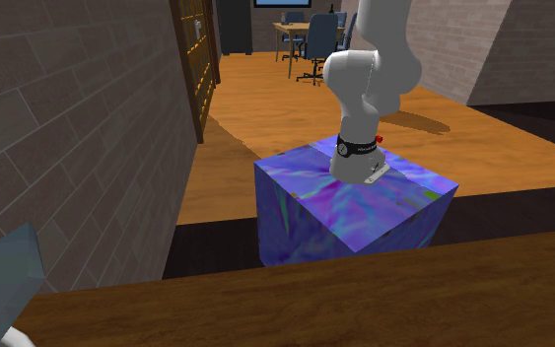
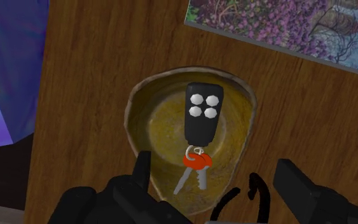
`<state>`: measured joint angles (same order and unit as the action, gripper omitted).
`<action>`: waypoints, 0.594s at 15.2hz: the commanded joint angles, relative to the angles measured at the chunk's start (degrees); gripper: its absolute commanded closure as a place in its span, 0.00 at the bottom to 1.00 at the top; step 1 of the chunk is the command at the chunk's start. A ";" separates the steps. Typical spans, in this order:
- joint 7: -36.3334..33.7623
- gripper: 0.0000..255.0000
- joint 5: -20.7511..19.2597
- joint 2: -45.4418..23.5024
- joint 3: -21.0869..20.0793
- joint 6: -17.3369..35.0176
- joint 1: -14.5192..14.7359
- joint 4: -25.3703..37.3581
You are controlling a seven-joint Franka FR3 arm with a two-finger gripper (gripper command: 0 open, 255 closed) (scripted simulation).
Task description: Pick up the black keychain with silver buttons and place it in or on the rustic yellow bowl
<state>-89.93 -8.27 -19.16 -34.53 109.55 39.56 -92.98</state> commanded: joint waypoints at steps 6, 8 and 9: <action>0.56 0.00 0.65 0.93 -0.24 -4.51 -0.14 3.70; 0.56 0.00 0.65 0.93 -0.24 -4.51 -0.14 3.70; 0.56 0.00 0.65 0.93 -0.24 -4.51 -0.14 3.70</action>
<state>-89.37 -7.61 -18.23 -34.77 105.05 39.42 -89.29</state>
